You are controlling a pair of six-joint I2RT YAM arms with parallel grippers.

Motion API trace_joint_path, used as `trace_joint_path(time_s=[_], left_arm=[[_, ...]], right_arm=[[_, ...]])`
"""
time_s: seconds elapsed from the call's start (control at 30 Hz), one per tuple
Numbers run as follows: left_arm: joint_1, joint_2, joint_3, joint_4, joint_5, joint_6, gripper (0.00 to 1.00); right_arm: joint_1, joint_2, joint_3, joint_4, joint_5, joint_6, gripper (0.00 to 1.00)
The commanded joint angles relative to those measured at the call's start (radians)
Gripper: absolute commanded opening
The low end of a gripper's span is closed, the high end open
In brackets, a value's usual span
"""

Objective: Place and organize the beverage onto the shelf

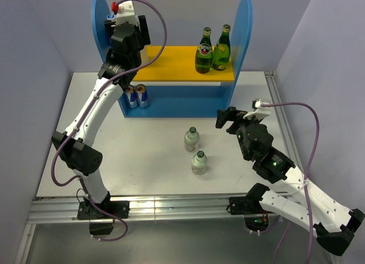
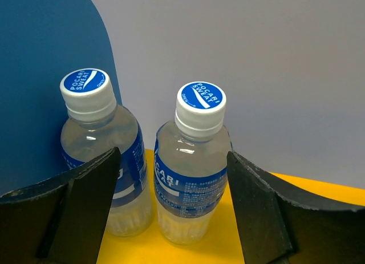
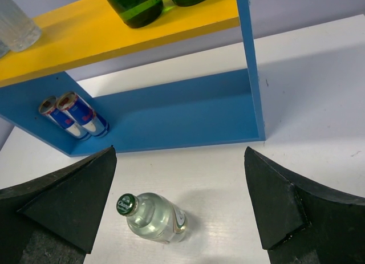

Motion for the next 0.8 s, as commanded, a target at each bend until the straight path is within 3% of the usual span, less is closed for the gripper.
trace_joint_path(time_s=[0.0, 0.07, 0.23, 0.33, 0.53, 0.63, 0.77], left_arm=[[0.012, 0.007, 0.039, 0.030, -0.017, -0.006, 0.81], [0.010, 0.004, 0.034, 0.035, -0.020, -0.007, 0.82], [0.007, -0.047, -0.016, 0.022, -0.009, -0.018, 0.99], [-0.027, -0.145, -0.143, 0.064, -0.003, 0.011, 0.99], [-0.148, -0.379, -0.432, 0.111, 0.039, 0.014, 0.99], [-0.203, -0.502, -0.603, 0.127, 0.139, -0.023, 0.99], [-0.295, -0.629, -0.957, 0.226, 0.253, -0.030, 0.99]], right_arm=[[0.003, 0.000, 0.001, 0.028, 0.019, 0.008, 1.00], [0.002, 0.001, -0.002, 0.028, 0.019, 0.008, 1.00], [0.002, 0.005, -0.002, 0.032, 0.020, 0.009, 1.00], [0.003, 0.009, -0.003, 0.035, 0.019, 0.008, 1.00], [0.002, 0.023, -0.002, 0.039, 0.009, 0.011, 1.00], [0.002, 0.023, -0.006, 0.042, 0.006, 0.019, 1.00], [0.002, 0.028, -0.008, 0.035, -0.011, 0.029, 1.00]])
